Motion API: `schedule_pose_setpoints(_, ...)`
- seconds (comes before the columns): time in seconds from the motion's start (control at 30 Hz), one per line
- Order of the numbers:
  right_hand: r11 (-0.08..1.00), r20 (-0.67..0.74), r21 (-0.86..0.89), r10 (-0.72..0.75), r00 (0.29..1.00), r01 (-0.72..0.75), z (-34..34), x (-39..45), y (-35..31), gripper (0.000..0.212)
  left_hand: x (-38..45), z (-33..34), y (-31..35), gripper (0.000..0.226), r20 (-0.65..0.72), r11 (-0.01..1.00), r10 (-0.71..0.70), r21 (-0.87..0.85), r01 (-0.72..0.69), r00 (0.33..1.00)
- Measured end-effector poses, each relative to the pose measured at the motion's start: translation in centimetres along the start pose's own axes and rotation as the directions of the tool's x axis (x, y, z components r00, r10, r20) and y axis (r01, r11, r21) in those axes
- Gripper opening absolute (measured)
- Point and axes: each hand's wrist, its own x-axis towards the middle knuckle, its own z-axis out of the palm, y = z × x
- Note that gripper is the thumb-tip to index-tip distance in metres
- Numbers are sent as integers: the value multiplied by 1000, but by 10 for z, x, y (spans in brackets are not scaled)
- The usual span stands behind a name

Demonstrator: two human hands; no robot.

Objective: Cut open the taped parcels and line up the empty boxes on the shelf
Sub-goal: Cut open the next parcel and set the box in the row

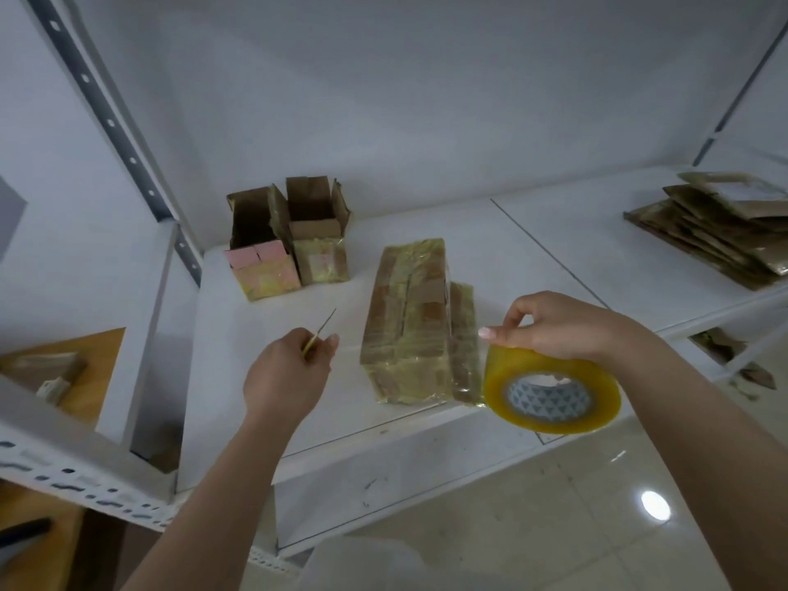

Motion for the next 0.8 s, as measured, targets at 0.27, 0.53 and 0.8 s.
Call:
schedule_pose_setpoints(0.27, 999, 33, -23, 26, 999, -26, 11, 15, 2, 52, 6, 13, -11, 40, 35, 998, -45, 35, 44, 998)
schedule_pose_setpoints(0.53, 983, 120, -111, 162, 980, -149, 45, 37, 28, 66, -3, 52, -14, 34, 217, 919, -98, -356, 172, 971)
schedule_pose_setpoints(0.8, 973, 129, -159, 187, 974, -166, 61, 50, 32, 71, -19, 79, -6, 41, 180, 828, -108, -528, 189, 978)
